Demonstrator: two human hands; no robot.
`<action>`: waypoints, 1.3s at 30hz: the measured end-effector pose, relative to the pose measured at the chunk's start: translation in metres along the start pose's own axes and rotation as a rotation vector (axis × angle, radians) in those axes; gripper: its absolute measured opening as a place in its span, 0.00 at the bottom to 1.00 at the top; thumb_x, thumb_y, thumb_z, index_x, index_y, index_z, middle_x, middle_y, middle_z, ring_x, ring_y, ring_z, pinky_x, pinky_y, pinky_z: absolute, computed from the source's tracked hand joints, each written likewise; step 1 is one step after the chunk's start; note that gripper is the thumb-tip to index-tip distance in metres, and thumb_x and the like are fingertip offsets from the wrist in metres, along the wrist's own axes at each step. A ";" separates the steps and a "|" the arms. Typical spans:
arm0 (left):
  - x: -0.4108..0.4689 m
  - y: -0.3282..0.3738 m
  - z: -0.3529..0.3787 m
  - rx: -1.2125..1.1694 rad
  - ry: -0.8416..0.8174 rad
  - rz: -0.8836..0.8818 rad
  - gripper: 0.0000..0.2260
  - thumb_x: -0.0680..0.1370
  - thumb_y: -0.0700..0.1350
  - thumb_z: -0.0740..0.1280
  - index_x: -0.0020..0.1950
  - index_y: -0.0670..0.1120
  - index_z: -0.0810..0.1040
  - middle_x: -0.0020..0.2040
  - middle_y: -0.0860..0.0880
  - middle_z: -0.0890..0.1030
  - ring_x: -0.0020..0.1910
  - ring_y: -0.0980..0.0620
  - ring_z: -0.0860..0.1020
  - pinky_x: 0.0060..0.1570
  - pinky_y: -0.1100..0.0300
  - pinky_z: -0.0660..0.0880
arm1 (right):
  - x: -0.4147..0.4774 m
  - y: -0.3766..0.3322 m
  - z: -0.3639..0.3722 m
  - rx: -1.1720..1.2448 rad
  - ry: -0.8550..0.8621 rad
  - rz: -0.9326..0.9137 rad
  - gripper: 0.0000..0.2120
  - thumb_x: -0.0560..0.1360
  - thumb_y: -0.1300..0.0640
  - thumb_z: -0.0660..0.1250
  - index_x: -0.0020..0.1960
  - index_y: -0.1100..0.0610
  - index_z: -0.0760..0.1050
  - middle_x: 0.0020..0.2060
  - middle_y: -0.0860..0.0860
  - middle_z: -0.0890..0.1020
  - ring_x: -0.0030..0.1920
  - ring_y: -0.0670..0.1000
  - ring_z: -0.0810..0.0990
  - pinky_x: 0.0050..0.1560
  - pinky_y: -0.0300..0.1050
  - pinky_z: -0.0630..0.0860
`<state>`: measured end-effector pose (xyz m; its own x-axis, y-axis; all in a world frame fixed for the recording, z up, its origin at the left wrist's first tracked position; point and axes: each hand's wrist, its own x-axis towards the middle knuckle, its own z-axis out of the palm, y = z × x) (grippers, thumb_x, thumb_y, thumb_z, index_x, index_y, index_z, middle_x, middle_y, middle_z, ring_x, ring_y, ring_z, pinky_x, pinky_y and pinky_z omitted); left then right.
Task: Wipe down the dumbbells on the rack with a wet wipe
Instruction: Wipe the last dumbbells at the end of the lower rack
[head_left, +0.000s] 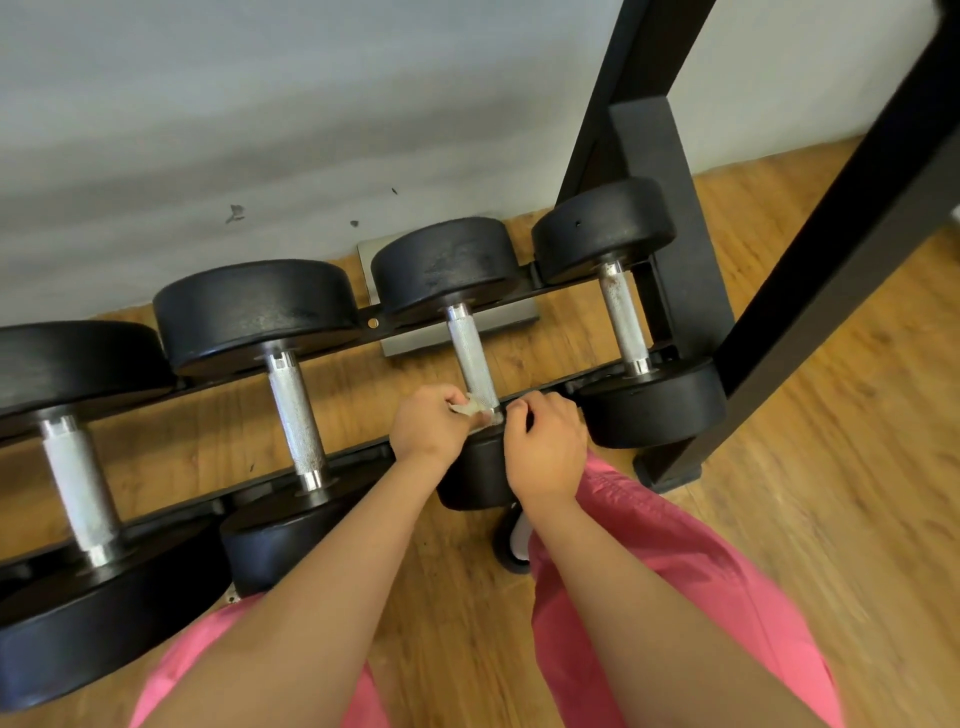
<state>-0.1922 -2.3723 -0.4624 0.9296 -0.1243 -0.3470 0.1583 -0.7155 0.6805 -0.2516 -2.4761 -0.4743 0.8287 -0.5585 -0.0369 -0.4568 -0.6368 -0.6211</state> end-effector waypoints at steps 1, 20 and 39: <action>-0.003 0.000 0.000 -0.060 -0.003 -0.006 0.12 0.72 0.51 0.75 0.33 0.51 0.75 0.36 0.52 0.78 0.39 0.52 0.77 0.35 0.57 0.71 | 0.001 0.001 0.000 -0.015 -0.036 -0.008 0.26 0.75 0.46 0.46 0.48 0.58 0.80 0.44 0.53 0.79 0.52 0.54 0.75 0.55 0.51 0.68; -0.026 0.011 0.045 0.037 0.356 0.310 0.09 0.79 0.50 0.64 0.41 0.51 0.77 0.35 0.55 0.78 0.34 0.52 0.77 0.28 0.60 0.68 | 0.169 -0.034 -0.104 0.245 0.195 -0.298 0.08 0.77 0.63 0.66 0.53 0.54 0.77 0.45 0.46 0.79 0.44 0.40 0.76 0.42 0.28 0.71; -0.025 0.010 0.047 0.054 0.373 0.319 0.11 0.75 0.50 0.56 0.38 0.50 0.75 0.31 0.54 0.76 0.32 0.53 0.75 0.27 0.60 0.67 | 0.200 -0.015 -0.080 -0.354 0.051 -0.760 0.08 0.72 0.72 0.67 0.48 0.66 0.81 0.51 0.62 0.78 0.54 0.61 0.75 0.51 0.48 0.75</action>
<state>-0.2292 -2.4082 -0.4772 0.9863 -0.0951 0.1347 -0.1617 -0.7175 0.6775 -0.1046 -2.6208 -0.4093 0.9402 0.0718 0.3331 0.1382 -0.9739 -0.1801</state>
